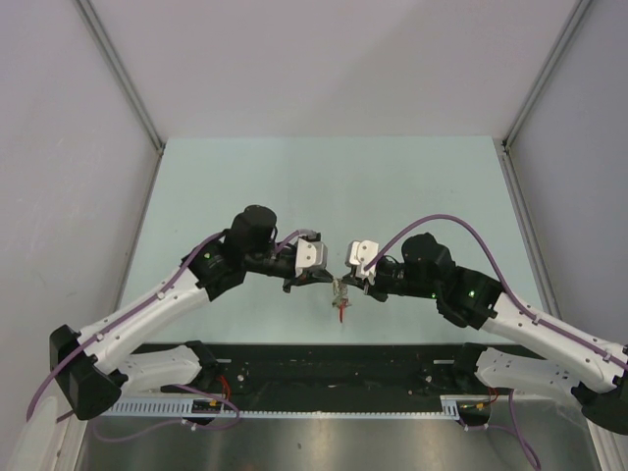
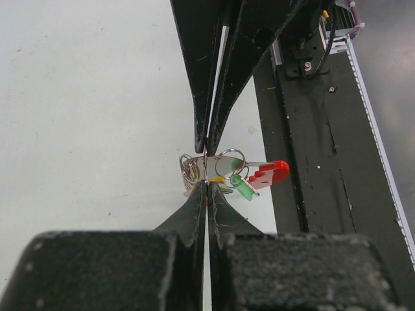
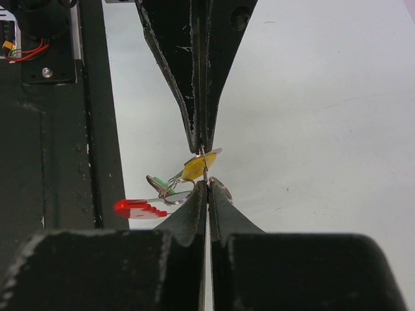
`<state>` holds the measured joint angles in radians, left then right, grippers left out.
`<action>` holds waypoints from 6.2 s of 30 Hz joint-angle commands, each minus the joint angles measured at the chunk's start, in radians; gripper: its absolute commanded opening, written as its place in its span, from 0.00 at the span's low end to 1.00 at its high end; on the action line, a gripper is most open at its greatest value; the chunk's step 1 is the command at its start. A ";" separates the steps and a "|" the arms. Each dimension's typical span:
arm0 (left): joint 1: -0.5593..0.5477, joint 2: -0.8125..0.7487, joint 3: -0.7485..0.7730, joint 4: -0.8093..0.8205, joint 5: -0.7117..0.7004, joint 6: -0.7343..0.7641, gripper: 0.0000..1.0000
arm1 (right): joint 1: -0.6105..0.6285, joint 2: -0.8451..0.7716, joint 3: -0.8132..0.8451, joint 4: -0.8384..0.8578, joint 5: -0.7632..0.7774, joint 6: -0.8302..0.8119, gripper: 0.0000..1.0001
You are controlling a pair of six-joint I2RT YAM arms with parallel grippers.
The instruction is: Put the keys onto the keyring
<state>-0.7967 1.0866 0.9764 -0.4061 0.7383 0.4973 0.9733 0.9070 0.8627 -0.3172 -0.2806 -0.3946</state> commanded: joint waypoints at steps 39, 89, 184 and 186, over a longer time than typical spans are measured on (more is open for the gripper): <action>-0.001 -0.040 0.004 0.067 -0.010 -0.028 0.00 | 0.025 -0.079 -0.007 0.075 0.138 0.014 0.00; 0.094 -0.294 -0.116 0.204 -0.878 -0.250 0.00 | -0.019 0.633 -0.218 0.501 0.041 0.137 0.00; 0.024 -0.090 -0.239 0.805 0.133 -0.554 0.05 | -0.321 -0.089 -0.162 0.686 -0.568 0.404 0.00; 0.024 -0.103 -0.234 0.744 0.112 -0.519 0.09 | -0.321 -0.099 -0.151 0.624 -0.537 0.375 0.00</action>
<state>-0.7555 0.9947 0.7197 0.4191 0.8577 -0.0715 0.6403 0.8200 0.6453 0.3752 -0.8692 0.0322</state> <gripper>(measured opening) 0.061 0.008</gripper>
